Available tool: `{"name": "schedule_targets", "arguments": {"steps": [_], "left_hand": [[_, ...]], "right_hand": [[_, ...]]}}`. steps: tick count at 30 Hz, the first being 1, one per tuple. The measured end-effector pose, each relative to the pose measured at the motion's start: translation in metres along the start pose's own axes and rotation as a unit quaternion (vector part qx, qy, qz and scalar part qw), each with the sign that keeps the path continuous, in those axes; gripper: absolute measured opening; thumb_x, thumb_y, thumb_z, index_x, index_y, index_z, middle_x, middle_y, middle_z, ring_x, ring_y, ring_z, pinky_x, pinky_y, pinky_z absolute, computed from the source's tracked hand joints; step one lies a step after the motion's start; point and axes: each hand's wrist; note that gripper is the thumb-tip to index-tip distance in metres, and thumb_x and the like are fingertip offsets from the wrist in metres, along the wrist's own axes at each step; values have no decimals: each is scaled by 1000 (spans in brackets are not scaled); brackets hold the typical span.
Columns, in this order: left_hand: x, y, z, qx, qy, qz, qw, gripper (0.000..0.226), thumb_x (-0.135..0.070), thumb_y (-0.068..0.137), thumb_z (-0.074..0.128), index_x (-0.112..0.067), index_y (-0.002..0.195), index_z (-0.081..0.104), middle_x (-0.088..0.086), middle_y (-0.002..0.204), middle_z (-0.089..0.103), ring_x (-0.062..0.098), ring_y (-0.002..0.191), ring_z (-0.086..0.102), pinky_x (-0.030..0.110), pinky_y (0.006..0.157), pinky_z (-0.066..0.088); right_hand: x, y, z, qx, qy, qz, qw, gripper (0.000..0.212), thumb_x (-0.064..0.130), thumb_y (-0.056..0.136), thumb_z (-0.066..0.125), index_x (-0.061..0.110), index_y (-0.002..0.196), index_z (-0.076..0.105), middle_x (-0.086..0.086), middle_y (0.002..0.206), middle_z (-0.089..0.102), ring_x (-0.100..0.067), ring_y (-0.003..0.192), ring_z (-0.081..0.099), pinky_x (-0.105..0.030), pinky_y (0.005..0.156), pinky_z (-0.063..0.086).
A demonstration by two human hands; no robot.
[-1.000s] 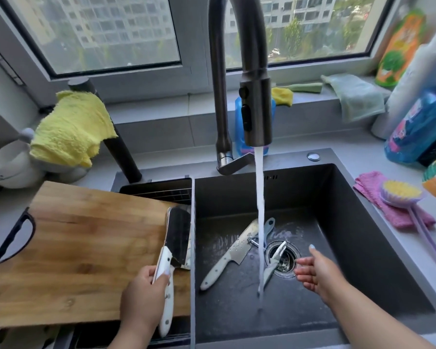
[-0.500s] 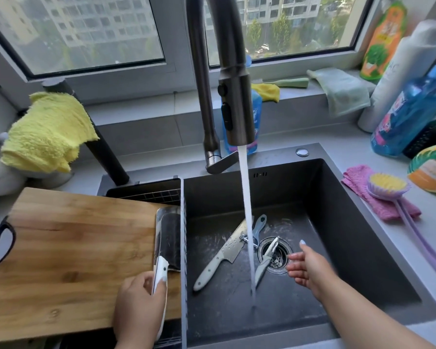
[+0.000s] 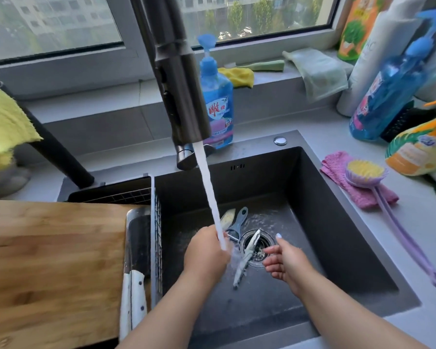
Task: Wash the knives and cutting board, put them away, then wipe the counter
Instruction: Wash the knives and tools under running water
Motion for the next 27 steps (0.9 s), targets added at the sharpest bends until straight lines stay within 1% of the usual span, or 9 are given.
{"name": "schedule_targets", "arguments": {"steps": [4,7,10,12,15,17,20,24,27], "left_hand": [[29,29,33,45,129,-29,990,17,-26,86,49,-21,97,61,2,96,64,25,86,62,33,70,51],[56,44,46,59,195,-88,975,27,-24,87,49,-13,110,60,12,112,58,31,105,57,37,87,49],[84,50,57,72,247,-175,950,41,-27,89,45,-13,127,51,13,128,47,32,119,46,38,97,43],[99,50,65,72,229,-233,942,43,-27,92,43,-10,131,43,11,136,44,31,126,42,38,101,40],[109,48,75,84,220,-267,935,47,-32,94,43,-8,135,38,12,139,43,31,129,40,39,104,39],[107,46,78,82,218,-276,933,45,-33,98,38,-8,135,40,12,139,44,30,129,42,38,102,38],[106,42,82,99,206,-288,930,39,-25,98,33,-9,132,45,13,136,47,32,127,45,39,102,41],[99,39,76,115,180,-297,931,45,-27,91,50,-4,129,43,17,135,48,34,124,48,40,101,43],[84,31,60,79,113,-307,942,55,-24,86,62,1,128,37,19,129,54,36,115,56,39,94,48]], "right_hand": [[-1,5,-2,14,7,10,1000,49,40,102,34,4,81,60,-8,52,57,-18,46,48,-23,47,35],[-2,11,-5,18,12,19,1000,48,41,101,34,5,80,60,-7,49,59,-16,41,50,-22,45,36],[-2,18,-7,28,23,29,999,50,42,101,33,6,80,59,-6,48,58,-14,37,50,-21,45,35],[-3,20,-7,38,31,36,998,49,42,102,32,6,80,58,-5,47,58,-13,38,50,-20,45,35],[-6,21,-7,48,34,33,998,48,41,102,32,7,81,58,-5,47,58,-13,38,49,-21,45,35],[-6,22,-7,50,31,32,998,48,41,102,32,7,80,58,-4,46,58,-12,37,50,-20,45,35],[-5,21,-7,49,34,26,998,49,41,102,32,7,78,57,-5,47,57,-13,37,49,-20,44,34],[-2,16,-9,41,38,13,998,49,41,102,33,5,80,59,-7,50,58,-15,41,50,-22,46,35],[2,11,-10,29,39,17,999,50,40,102,32,4,80,59,-8,52,57,-17,45,49,-23,47,35]]}}
Point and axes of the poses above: each hand's wrist, its own y-axis towards the middle knuckle, its own z-axis out of the palm, x = y × z
